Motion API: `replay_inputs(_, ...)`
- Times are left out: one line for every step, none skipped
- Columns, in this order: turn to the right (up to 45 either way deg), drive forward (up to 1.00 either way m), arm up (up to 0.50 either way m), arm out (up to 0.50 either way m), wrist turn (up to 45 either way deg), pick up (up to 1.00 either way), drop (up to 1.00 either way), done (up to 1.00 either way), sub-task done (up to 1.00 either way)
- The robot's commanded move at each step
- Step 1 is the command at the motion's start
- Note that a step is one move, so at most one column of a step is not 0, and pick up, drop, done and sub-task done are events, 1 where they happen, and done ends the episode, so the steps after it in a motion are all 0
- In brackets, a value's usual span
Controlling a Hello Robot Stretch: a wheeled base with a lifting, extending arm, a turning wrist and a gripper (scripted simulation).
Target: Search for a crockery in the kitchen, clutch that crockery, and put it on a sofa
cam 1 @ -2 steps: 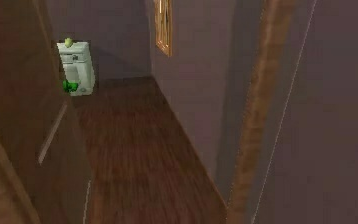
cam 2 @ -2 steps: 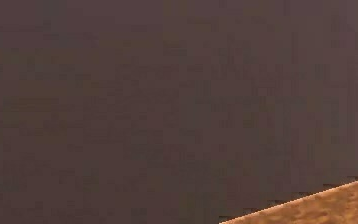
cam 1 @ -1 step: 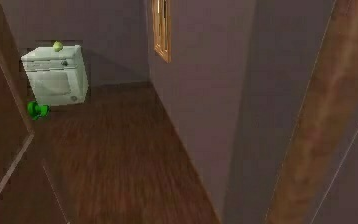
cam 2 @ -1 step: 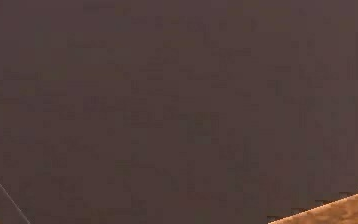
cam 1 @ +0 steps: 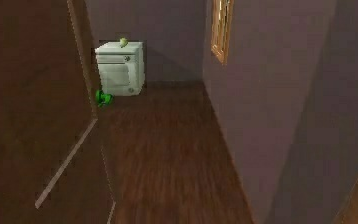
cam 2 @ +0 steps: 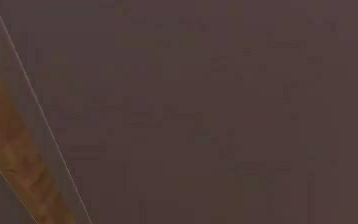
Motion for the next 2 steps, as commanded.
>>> replay_inputs(0.0,1.00,0.00,0.00,0.0,0.00,0.00,0.00,0.00)
replay_inputs(0.0,0.50,0.00,0.00,0.0,0.00,0.00,0.00,0.00)
